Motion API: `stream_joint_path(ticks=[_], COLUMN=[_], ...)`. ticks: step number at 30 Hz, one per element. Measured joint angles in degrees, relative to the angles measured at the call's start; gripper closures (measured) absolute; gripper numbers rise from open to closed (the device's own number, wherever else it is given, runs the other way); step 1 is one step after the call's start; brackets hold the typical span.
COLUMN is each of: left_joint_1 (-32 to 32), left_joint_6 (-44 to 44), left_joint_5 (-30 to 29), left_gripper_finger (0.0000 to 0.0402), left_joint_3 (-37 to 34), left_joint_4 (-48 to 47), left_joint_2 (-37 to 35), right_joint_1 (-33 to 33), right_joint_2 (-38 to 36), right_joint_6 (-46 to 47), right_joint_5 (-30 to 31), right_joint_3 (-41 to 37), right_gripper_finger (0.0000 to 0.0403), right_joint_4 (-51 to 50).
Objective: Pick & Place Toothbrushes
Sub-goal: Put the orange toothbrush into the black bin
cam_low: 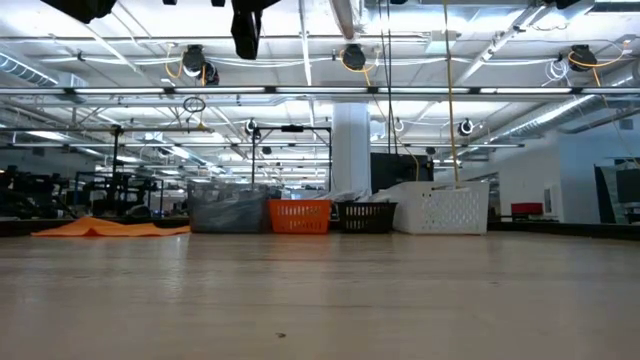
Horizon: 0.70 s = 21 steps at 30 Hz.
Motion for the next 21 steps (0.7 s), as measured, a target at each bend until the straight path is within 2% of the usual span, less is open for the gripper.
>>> stream_joint_path(ticks=[10, 14, 21], left_joint_1=[-0.96, -2.12, -2.24], left_joint_6=[-0.12, 0.14, 0.78], left_joint_5=[-2.45, -6.16, -9.56], left_gripper_finger=[0.0397, 0.0397, 0.0398], left_joint_3=[0.00, 0.00, 0.00], left_joint_4=[-3.49, -7.64, -14.77], left_joint_2=[-0.70, -2.36, -5.73], right_joint_1=[0.10, 0.29, 2.31], right_joint_2=[-0.52, -3.81, -9.78], right_joint_6=[-3.53, -2.70, 3.29], right_joint_5=[1.76, 6.29, 7.44], right_joint_3=[0.00, 0.04, 0.04], right_gripper_finger=[0.0387, 0.0359, 0.0298], right_joint_4=[-2.58, -11.58, -28.58])
